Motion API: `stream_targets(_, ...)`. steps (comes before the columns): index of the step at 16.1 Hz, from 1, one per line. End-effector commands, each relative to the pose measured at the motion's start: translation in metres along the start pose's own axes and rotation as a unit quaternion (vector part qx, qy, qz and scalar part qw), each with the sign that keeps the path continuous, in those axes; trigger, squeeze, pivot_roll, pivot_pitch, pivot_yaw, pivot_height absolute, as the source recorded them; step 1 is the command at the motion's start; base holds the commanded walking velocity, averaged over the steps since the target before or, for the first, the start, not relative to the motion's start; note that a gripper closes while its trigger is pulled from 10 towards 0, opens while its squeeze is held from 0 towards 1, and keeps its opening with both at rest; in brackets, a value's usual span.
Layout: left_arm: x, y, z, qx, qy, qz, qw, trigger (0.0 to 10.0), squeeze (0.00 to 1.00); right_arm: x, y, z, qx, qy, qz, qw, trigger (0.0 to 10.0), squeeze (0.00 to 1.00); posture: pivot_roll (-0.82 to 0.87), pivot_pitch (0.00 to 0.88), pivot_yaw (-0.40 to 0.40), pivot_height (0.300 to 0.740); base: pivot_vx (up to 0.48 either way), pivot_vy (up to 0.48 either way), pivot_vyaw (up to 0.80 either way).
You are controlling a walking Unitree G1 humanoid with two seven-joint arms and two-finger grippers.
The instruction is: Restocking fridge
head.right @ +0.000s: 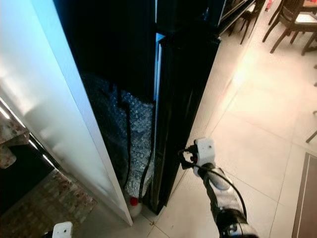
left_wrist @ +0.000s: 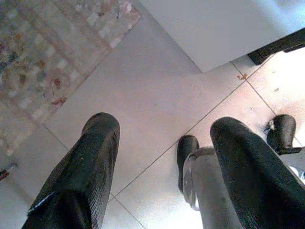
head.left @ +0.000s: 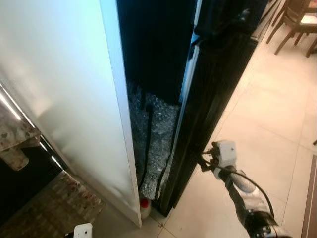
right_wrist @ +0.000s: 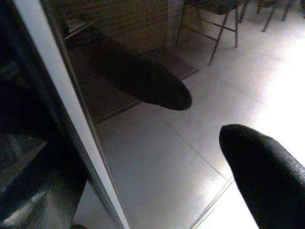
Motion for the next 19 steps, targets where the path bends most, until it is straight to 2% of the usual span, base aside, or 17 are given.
stream_targets(1, -0.001, 0.001, -0.004, 0.007, -0.005, -0.002, 1.0, 10.0, 0.0, 0.022, -0.018, 0.04, -0.057, 0.017, 0.067, 0.996, 10.0, 0.0, -0.1, 0.042, 0.029, 0.74, 0.0, 0.0, 0.0)
stream_targets(2, -0.002, 0.0, -0.001, 0.003, -0.005, -0.002, 1.0, 10.0, 0.0, 0.028, -0.022, 0.046, -0.058, 0.016, 0.091, 0.994, 10.0, 0.0, -0.1, 0.036, 0.03, 0.74, 0.0, 0.0, 0.0)
stream_targets(5, -0.003, -0.001, 0.002, -0.001, -0.005, -0.002, 1.0, 10.0, 0.0, 0.034, -0.024, 0.047, -0.056, 0.011, 0.116, 0.992, 10.0, 0.0, -0.11, 0.03, 0.034, 0.74, 0.0, 0.0, 0.0)
stream_targets(7, -0.002, -0.001, 0.004, -0.003, -0.005, -0.002, 1.0, 10.0, 0.0, 0.03, -0.022, 0.036, -0.039, 0.012, 0.095, 0.995, 10.0, 0.0, -0.1, 0.028, 0.031, 0.74, 0.0, 0.0, 0.0)
stream_targets(12, -0.003, -0.001, 0.003, -0.003, -0.003, 0.0, 1.0, 10.0, 0.0, 0.011, 0.011, 0.002, -0.043, -0.023, 0.049, 0.998, 10.0, 0.0, -0.1, 0.045, 0.024, 0.74, 0.0, 0.0, 0.0)
stream_targets(14, -0.004, 0.0, 0.0, -0.001, -0.003, -0.001, 1.0, 10.0, 0.0, -0.001, 0.028, -0.006, -0.063, -0.037, -0.005, 0.997, 10.0, 0.0, -0.1, 0.054, 0.019, 0.74, 0.0, 0.0, 0.0)
stream_targets(17, -0.005, 0.001, -0.002, 0.001, -0.005, -0.003, 1.0, 10.0, 0.0, -0.003, 0.047, -0.015, -0.088, -0.06, -0.048, 0.993, 10.0, 0.0, -0.1, 0.059, 0.019, 0.74, 0.0, 0.0, 0.0)
stream_targets(19, -0.005, 0.001, -0.002, 0.001, -0.005, -0.003, 1.0, 10.0, 0.0, -0.004, 0.054, -0.044, -0.042, -0.081, -0.071, 0.993, 10.0, 0.0, -0.1, 0.058, 0.019, 0.74, 0.0, 0.0, 0.0)
Point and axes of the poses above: a point about 5 cm out from each wrist's last joint towards the gripper, its own y axis pointing back from the gripper into the wrist, its own z axis along the axis of the wrist's last joint, x = y × z, the point moved 1 cm from there along -y, pointing out of the wrist towards the gripper, and after that the axes turned 15 degrees about -y, right-handed, at the moved point
